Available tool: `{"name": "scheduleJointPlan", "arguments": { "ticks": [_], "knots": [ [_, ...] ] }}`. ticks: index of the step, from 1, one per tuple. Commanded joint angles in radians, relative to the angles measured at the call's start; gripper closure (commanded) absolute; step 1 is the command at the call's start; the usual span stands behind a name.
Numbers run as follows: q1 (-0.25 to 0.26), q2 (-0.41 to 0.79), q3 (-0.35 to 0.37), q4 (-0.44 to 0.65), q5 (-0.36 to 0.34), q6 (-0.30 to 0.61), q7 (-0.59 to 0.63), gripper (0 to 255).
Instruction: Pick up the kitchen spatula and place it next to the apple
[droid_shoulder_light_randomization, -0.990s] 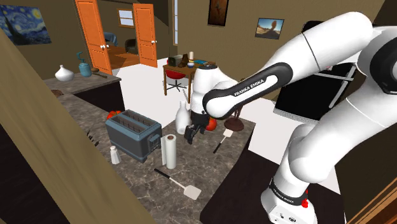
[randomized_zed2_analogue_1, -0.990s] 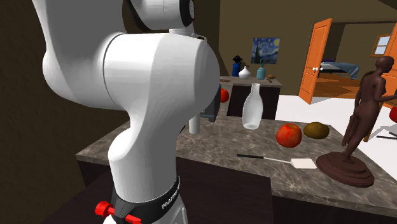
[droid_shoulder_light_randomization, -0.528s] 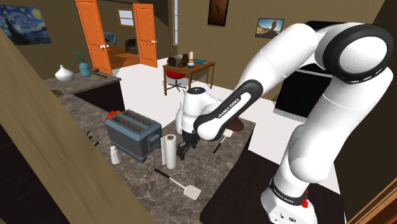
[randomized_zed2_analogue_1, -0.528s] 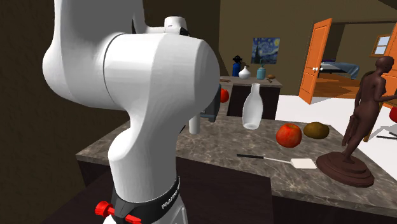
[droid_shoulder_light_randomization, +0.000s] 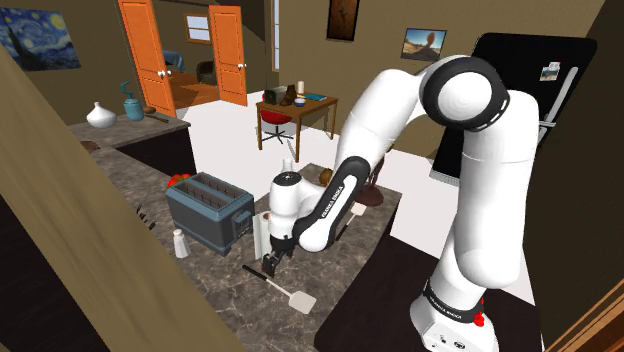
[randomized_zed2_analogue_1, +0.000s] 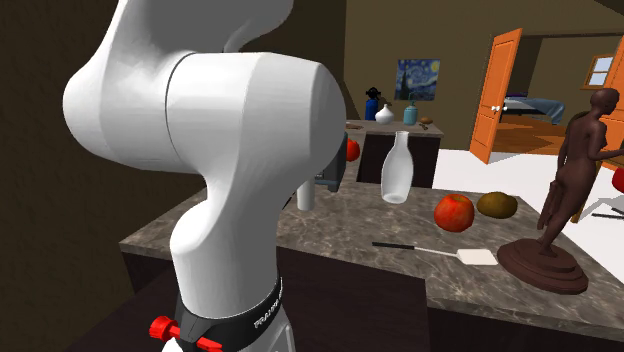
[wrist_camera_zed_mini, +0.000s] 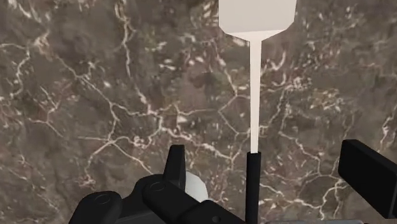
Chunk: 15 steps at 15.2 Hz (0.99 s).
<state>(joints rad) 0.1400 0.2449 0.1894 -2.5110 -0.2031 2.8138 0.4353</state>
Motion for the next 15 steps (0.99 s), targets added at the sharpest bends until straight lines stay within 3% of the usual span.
{"name": "scheduleJointPlan", "arguments": {
  "ticks": [1, 10, 15],
  "knots": [
    [0.029, 0.083, -0.023, 0.041, -0.044, 0.038, 0.038, 0],
    [0.101, 0.256, -0.099, 0.114, -0.109, 0.139, 0.095, 0],
    [0.101, 0.256, -0.099, 0.114, -0.109, 0.139, 0.094, 0]
  ]
}}
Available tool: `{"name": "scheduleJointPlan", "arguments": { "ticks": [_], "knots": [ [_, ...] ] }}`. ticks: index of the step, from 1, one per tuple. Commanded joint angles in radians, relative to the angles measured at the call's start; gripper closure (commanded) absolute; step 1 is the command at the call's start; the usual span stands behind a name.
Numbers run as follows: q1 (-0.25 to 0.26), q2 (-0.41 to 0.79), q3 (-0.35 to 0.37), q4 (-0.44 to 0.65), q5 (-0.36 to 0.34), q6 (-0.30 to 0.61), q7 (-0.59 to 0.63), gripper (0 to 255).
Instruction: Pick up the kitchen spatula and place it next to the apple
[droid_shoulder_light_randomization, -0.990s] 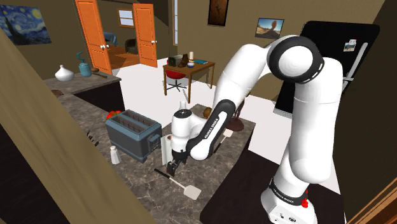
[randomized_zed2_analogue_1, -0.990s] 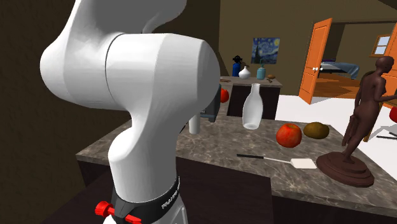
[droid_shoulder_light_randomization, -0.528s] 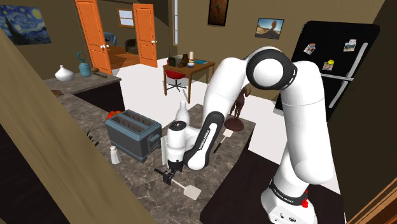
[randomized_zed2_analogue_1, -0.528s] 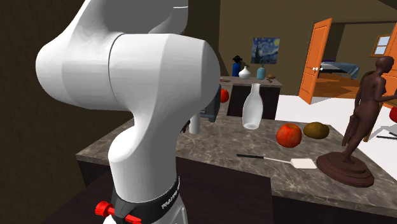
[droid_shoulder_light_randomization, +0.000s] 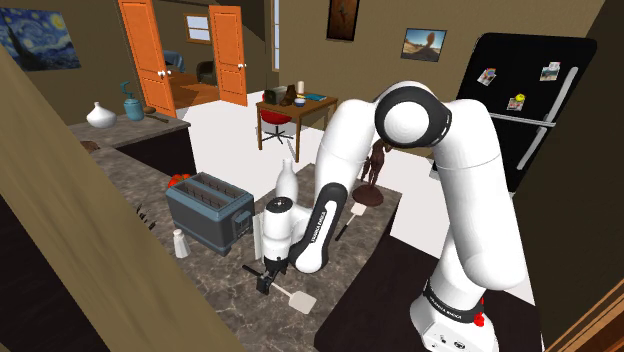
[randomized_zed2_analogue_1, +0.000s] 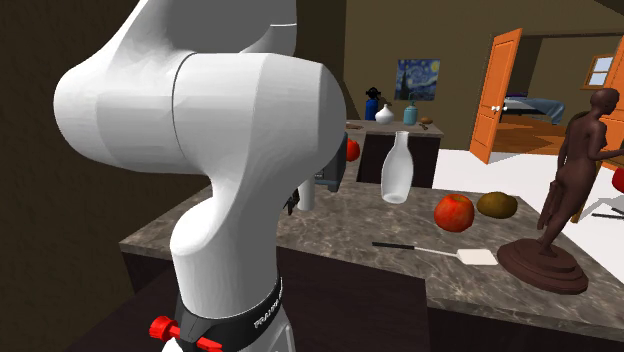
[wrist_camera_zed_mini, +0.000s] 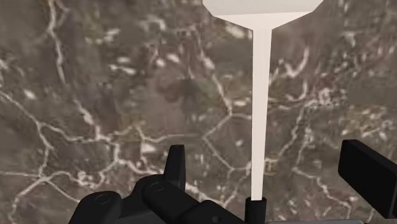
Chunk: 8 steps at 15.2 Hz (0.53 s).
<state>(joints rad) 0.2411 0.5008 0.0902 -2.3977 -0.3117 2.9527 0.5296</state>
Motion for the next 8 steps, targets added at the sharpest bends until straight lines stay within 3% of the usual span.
{"name": "scheduleJointPlan", "arguments": {
  "ticks": [1, 3, 4, 8],
  "knots": [
    [0.0, 0.001, 0.0, 0.001, 0.0, 0.0, 0.0, 0],
    [0.0, 0.0, 0.0, 0.0, 0.0, 0.0, 0.0, 0],
    [0.0, 0.0, 0.0, 0.0, 0.0, 0.0, 0.0, 255],
    [0.0, 0.0, 0.0, 0.0, 0.0, 0.0, 0.0, 255]
  ]
}}
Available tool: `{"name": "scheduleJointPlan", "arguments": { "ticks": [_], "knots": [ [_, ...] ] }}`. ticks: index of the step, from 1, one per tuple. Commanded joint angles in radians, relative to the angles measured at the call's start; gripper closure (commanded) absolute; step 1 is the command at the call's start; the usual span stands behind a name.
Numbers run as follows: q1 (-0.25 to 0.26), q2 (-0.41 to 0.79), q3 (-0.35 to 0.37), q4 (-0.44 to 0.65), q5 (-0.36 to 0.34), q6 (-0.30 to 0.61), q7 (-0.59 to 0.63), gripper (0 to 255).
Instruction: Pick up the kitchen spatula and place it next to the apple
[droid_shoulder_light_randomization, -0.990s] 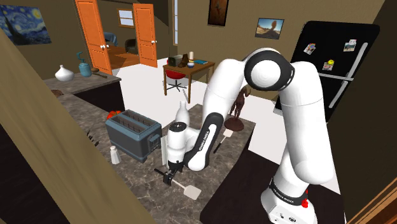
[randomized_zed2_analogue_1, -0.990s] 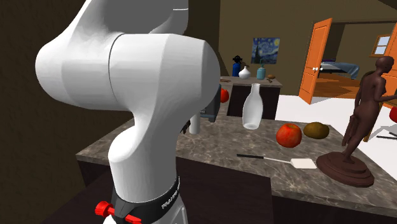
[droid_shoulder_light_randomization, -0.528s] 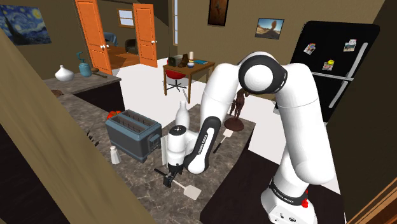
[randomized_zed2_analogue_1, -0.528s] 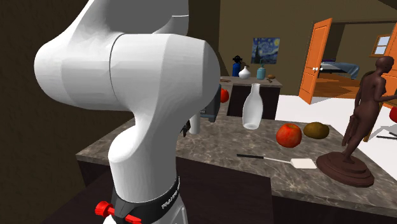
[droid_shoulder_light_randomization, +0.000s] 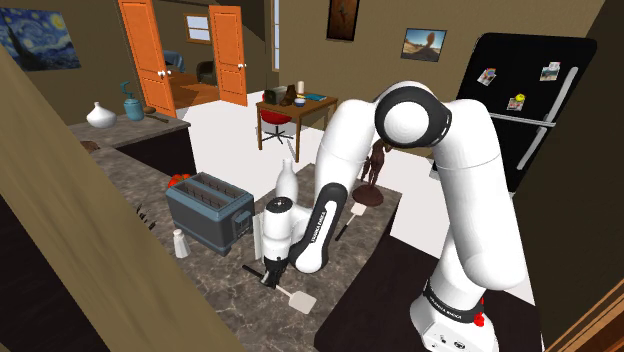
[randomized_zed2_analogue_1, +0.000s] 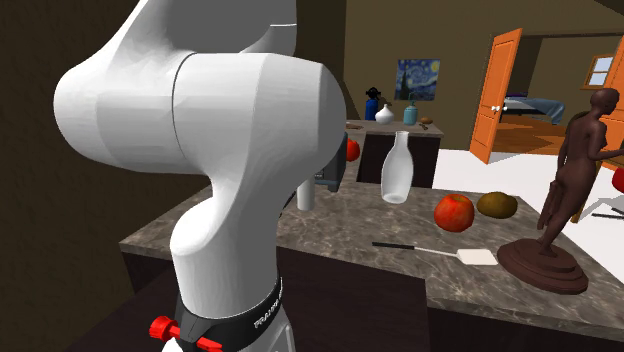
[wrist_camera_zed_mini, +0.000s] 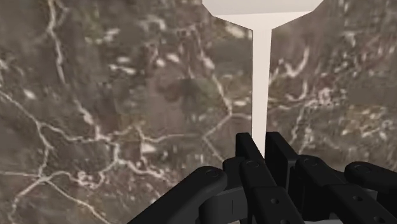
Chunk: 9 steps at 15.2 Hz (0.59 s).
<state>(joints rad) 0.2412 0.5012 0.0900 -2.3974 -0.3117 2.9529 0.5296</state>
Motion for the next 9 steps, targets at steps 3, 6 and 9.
{"name": "scheduleJointPlan", "arguments": {
  "ticks": [3, 6, 9],
  "knots": [
    [0.0, 0.0, 0.0, 0.0, 0.0, 0.0, 0.0, 255],
    [-0.006, -0.015, 0.007, -0.005, 0.004, -0.01, -0.004, 255],
    [-0.026, -0.061, 0.031, -0.02, 0.02, -0.043, -0.018, 255]
  ]
}}
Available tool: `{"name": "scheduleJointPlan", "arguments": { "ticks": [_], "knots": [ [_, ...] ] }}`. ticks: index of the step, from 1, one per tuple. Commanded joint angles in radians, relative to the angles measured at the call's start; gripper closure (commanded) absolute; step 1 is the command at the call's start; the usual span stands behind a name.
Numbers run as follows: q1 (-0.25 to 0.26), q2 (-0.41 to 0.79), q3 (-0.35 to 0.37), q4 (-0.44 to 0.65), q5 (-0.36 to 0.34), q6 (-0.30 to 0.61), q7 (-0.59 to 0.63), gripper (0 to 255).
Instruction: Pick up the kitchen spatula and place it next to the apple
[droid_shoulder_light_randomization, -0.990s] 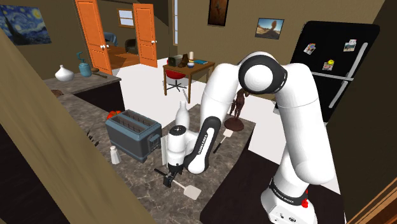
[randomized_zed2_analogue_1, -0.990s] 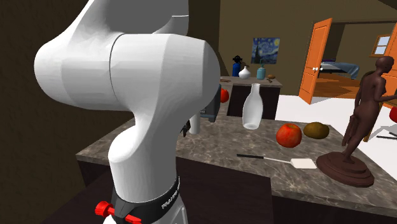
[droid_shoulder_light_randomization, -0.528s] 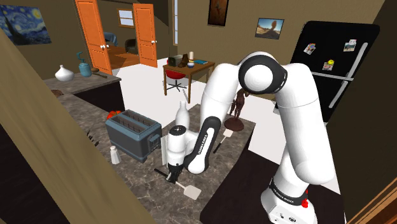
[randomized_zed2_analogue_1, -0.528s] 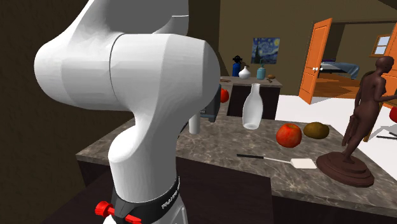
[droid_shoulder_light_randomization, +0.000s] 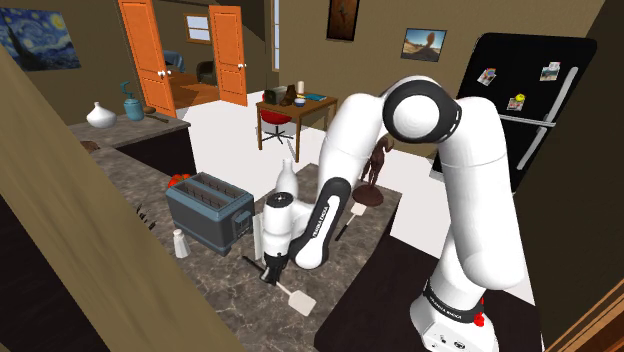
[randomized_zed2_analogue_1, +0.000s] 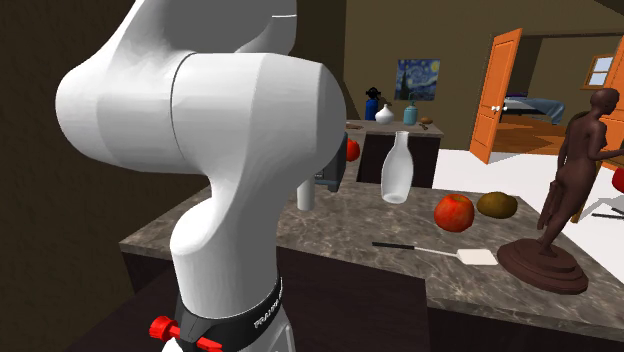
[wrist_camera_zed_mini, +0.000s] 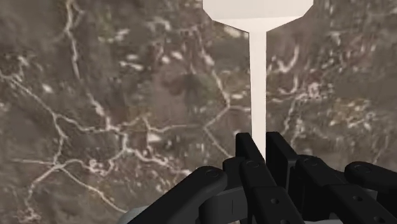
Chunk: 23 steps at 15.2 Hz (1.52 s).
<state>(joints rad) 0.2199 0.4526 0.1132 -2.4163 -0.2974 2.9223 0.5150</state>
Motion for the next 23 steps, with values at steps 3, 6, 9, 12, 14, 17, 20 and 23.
{"name": "scheduleJointPlan", "arguments": {
  "ticks": [3, 6, 9, 12, 14, 17, 20, 23],
  "knots": [
    [-0.025, -0.057, 0.032, -0.013, 0.025, -0.046, -0.02, 255],
    [-0.043, -0.102, 0.056, -0.024, 0.047, -0.08, -0.039, 255],
    [-0.061, -0.146, 0.078, -0.032, 0.073, -0.115, -0.059, 255],
    [-0.075, -0.189, 0.098, -0.039, 0.101, -0.151, -0.08, 255],
    [-0.083, -0.218, 0.11, -0.042, 0.12, -0.176, -0.095, 255],
    [-0.093, -0.26, 0.125, -0.044, 0.149, -0.214, -0.117, 255],
    [-0.1, -0.3, 0.137, -0.044, 0.177, -0.253, -0.137, 255],
    [-0.104, -0.34, 0.145, -0.042, 0.203, -0.293, -0.157, 255]
  ]
}}
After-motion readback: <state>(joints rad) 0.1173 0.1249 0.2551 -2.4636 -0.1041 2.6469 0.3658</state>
